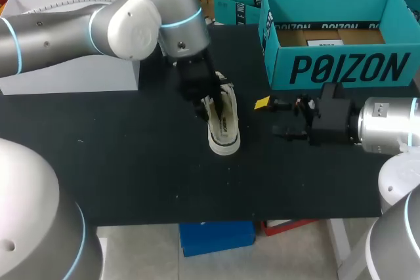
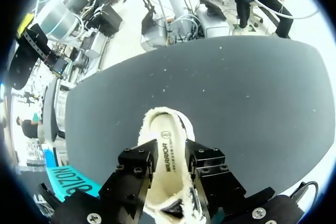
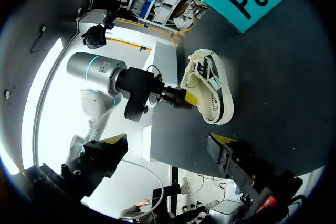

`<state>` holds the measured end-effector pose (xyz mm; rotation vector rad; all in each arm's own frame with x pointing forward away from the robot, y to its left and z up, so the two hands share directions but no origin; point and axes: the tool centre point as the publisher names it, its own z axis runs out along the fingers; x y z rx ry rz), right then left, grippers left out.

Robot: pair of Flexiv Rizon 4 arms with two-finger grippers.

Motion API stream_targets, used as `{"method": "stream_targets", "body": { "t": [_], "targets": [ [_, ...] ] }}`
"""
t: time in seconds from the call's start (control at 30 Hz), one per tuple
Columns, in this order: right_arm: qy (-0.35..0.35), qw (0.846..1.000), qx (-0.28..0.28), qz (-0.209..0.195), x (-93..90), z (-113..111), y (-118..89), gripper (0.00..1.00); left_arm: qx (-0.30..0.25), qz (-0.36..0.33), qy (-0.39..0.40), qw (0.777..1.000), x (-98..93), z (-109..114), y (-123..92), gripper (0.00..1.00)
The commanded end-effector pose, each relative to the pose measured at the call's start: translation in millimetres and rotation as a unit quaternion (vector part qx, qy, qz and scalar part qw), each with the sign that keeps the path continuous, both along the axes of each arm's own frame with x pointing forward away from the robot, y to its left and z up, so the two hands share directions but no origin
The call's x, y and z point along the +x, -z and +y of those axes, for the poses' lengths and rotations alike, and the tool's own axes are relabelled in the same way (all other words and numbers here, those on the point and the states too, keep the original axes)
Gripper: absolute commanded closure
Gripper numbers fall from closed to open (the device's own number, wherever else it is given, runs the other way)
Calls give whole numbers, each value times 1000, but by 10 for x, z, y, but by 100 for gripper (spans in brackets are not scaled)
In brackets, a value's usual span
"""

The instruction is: Take the shoe out of the shoebox, open the shoe tongue, remove and reinsert the insole, then place the shoe into the shoebox

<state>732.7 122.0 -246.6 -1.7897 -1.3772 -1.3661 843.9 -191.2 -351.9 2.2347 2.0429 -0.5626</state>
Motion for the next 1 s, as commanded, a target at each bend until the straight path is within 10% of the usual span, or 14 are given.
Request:
{"method": "stream_targets", "body": {
  "t": [0.03, 0.67, 0.8, 0.9, 1.0],
  "targets": [
    [1, 1000, -1, 0, 0, 4, -2, 0, -6, -14, -9, 1000, -69, 192, -249, 64],
    [1, 1000, -1, 0, 0, 4, -2, 0, -88, 25, -73, 993, -54, 425, -380, 56],
    [1, 1000, -1, 0, 0, 4, -2, 0, -105, 27, -88, 990, -34, 454, -386, 49],
    [1, 1000, -1, 0, 0, 4, -2, 0, -113, 29, -97, 988, 4, 478, -385, 22],
    [1, 1000, -1, 0, 0, 4, -2, 0, -119, 30, -102, 987, 39, 484, -397, 28]
  ]
}}
